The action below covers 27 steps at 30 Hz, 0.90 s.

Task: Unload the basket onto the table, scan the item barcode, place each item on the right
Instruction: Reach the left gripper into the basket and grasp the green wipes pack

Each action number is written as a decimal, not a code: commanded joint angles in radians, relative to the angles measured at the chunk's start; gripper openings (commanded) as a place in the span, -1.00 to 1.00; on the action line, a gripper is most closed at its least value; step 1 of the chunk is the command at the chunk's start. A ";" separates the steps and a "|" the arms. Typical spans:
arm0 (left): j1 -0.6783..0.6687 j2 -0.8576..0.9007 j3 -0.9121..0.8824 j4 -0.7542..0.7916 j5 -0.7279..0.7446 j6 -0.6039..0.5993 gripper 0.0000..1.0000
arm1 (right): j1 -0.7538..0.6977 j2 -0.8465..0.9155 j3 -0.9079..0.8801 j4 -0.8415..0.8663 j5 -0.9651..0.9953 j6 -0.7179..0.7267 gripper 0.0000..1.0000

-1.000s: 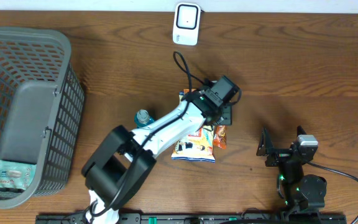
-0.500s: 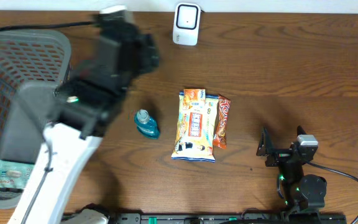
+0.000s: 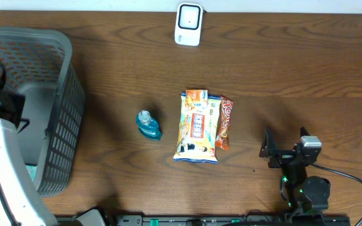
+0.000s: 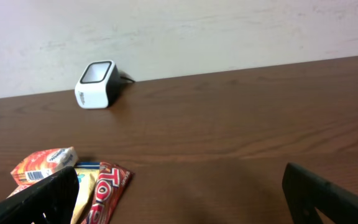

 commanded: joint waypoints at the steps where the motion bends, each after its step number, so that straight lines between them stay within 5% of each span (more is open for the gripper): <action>1: 0.105 0.078 -0.121 -0.008 0.003 -0.073 0.53 | 0.003 -0.002 -0.002 -0.004 0.002 -0.014 0.99; 6: 0.216 0.228 -0.268 0.019 0.004 -0.176 0.53 | 0.003 -0.002 -0.002 -0.004 0.002 -0.014 0.99; 21: 0.252 0.549 -0.307 0.151 -0.074 -0.180 0.50 | 0.003 -0.002 -0.002 -0.004 0.002 -0.014 0.99; 22: 0.252 0.561 -0.307 0.153 -0.097 -0.180 0.32 | 0.003 -0.002 -0.002 -0.004 0.002 -0.015 0.99; 23: 0.252 0.573 -0.307 0.153 -0.124 -0.180 -0.17 | 0.003 -0.002 -0.002 -0.004 0.002 -0.014 0.99; 25: 0.252 0.579 -0.307 0.154 -0.135 -0.180 -0.77 | 0.003 -0.002 -0.002 -0.004 0.002 -0.014 0.98; 27: 0.252 0.578 -0.307 0.155 -0.135 -0.181 -0.85 | 0.003 -0.002 -0.002 -0.004 0.002 -0.014 0.98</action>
